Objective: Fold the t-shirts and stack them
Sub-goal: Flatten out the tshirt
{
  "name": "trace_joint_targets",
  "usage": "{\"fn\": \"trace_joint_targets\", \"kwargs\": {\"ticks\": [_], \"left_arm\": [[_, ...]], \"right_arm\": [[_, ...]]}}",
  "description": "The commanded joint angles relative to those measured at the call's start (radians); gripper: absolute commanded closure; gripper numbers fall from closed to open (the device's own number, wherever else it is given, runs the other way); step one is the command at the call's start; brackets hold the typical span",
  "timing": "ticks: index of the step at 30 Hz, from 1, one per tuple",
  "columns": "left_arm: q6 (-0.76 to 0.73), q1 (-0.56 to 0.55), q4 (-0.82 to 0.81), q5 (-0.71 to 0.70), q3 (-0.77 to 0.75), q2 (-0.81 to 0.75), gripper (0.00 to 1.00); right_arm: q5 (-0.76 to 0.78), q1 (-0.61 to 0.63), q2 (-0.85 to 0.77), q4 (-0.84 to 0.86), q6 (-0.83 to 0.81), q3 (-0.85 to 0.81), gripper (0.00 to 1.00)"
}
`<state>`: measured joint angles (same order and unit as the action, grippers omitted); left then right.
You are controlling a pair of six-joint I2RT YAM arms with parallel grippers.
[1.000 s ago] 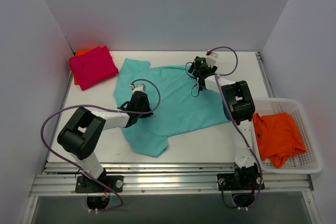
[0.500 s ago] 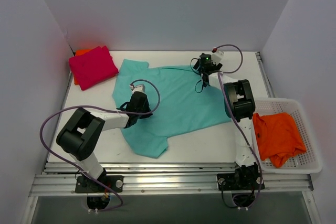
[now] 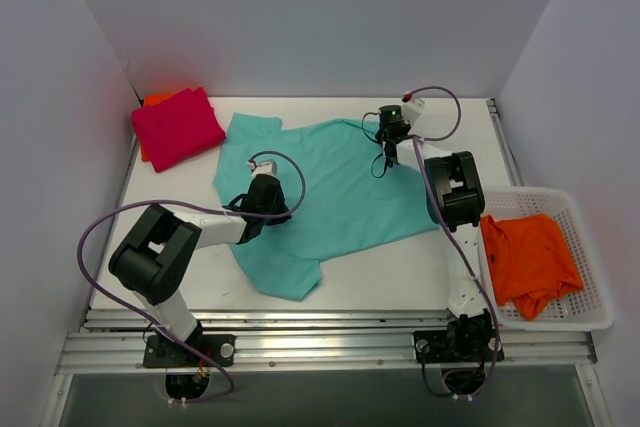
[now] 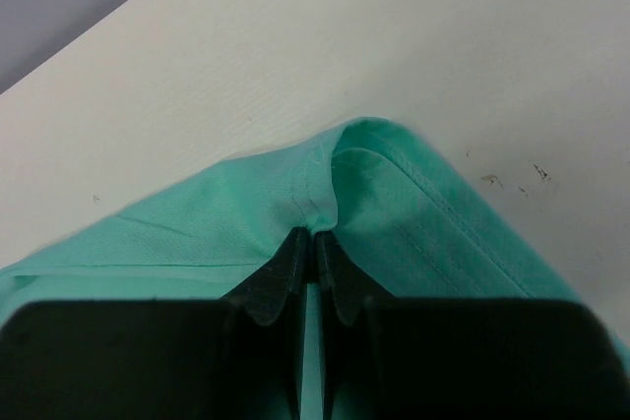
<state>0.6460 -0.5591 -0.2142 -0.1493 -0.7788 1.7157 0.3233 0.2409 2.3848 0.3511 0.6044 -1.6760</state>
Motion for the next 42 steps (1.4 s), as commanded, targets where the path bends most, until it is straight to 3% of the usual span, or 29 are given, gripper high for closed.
{"fn": "trace_joint_targets", "kwargs": {"ticks": [1, 10, 15, 17, 18, 19, 21, 22, 24, 26, 30, 36, 40, 41, 42], "left_arm": [[-0.019, 0.005, 0.055, 0.001, 0.001, 0.042, 0.98], [-0.023, 0.004, 0.044, 0.005, -0.002, 0.061, 0.98], [-0.028, 0.004, 0.047, 0.004, -0.011, 0.067, 0.98], [-0.029, 0.004, 0.045, 0.004, -0.014, 0.068, 0.98], [-0.031, 0.005, 0.044, 0.005, -0.014, 0.07, 0.98], [-0.031, 0.005, 0.044, 0.007, -0.017, 0.073, 0.98], [-0.032, 0.004, 0.041, 0.008, -0.016, 0.073, 0.98], [-0.032, 0.005, 0.041, 0.008, -0.016, 0.073, 0.98], [-0.034, 0.004, 0.039, 0.01, -0.014, 0.067, 0.98], [-0.034, 0.004, 0.035, 0.007, -0.008, 0.059, 0.98], [-0.032, 0.001, 0.006, -0.01, 0.024, -0.007, 0.98], [-0.039, -0.009, -0.001, -0.045, 0.042, -0.119, 0.98], [-0.055, -0.025, 0.036, -0.079, 0.024, -0.198, 0.49], [-0.055, -0.03, 0.045, -0.088, 0.021, -0.215, 0.26], [-0.055, -0.035, 0.058, -0.093, 0.023, -0.253, 0.19]], "right_arm": [[0.005, -0.002, 0.016, -0.031, -0.002, -0.033, 1.0], [0.034, -0.008, 0.017, -0.024, -0.012, -0.099, 1.0], [0.048, -0.014, 0.054, 0.06, -0.04, -0.18, 1.0], [0.065, -0.021, 0.091, 0.068, -0.041, -0.22, 0.95], [0.077, -0.025, 0.103, 0.069, -0.038, -0.24, 0.84], [0.112, -0.028, 0.125, 0.069, -0.034, -0.275, 0.56], [0.154, -0.038, 0.143, 0.065, -0.014, -0.304, 0.27], [0.196, -0.041, 0.155, 0.049, -0.003, -0.335, 0.17], [0.224, -0.052, 0.146, 0.022, 0.032, -0.337, 0.16], [0.272, -0.052, 0.074, 0.055, 0.043, -0.227, 0.16], [0.341, -0.022, -0.149, 0.297, 0.02, 0.102, 0.16], [0.456, 0.099, -0.487, 0.384, -0.022, 0.457, 0.16], [0.506, 0.155, -0.651, 0.371, -0.037, 0.571, 0.15], [0.504, 0.164, -0.676, 0.358, -0.031, 0.587, 0.15], [0.499, 0.169, -0.697, 0.335, -0.014, 0.605, 0.16]]}}
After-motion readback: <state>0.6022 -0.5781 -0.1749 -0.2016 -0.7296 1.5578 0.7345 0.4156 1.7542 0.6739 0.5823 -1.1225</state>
